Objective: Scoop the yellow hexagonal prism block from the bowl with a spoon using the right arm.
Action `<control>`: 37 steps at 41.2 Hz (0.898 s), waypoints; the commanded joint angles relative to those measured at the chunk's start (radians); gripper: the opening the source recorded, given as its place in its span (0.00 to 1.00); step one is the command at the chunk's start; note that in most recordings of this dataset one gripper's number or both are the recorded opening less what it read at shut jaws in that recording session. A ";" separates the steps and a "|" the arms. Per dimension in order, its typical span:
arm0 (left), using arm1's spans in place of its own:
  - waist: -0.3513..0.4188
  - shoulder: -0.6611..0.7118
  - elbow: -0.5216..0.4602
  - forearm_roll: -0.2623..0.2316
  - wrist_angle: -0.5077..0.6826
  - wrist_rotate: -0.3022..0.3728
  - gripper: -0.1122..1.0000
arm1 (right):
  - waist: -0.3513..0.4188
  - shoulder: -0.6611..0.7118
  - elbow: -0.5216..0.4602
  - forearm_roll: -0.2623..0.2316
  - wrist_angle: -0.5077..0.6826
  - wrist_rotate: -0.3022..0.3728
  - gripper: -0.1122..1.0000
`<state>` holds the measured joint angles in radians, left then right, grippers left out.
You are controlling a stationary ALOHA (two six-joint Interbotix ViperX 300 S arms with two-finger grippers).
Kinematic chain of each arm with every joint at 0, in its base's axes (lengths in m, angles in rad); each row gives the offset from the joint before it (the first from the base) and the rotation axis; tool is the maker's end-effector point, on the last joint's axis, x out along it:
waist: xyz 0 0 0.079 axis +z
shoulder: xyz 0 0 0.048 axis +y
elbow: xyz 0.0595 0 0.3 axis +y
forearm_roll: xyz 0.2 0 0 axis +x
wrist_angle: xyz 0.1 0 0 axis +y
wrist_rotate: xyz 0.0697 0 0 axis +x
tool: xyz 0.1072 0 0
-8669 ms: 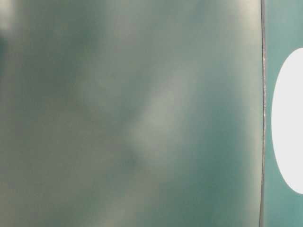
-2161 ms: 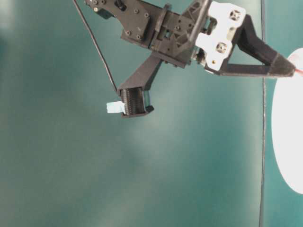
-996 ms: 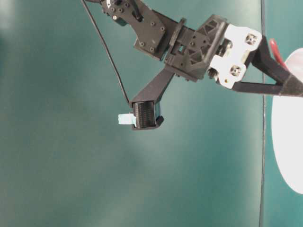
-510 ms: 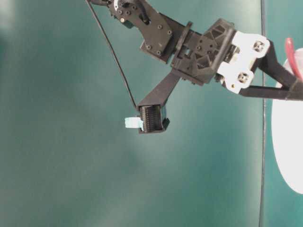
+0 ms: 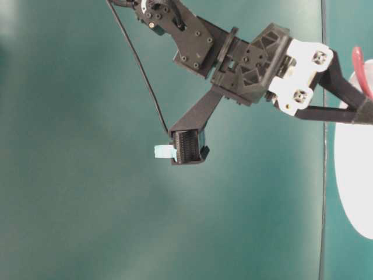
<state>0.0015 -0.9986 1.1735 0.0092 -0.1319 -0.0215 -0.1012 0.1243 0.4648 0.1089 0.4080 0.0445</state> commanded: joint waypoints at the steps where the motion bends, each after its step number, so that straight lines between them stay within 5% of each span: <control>1: 0.000 0.006 -0.029 0.000 -0.008 -0.002 0.18 | 0.000 -0.015 -0.018 0.003 -0.005 0.002 0.32; 37: 0.000 0.005 -0.031 0.002 -0.008 -0.002 0.18 | -0.017 -0.183 -0.054 -0.009 0.083 0.000 0.32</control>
<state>0.0015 -0.9986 1.1735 0.0077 -0.1335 -0.0215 -0.1135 -0.0061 0.4479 0.1058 0.4725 0.0445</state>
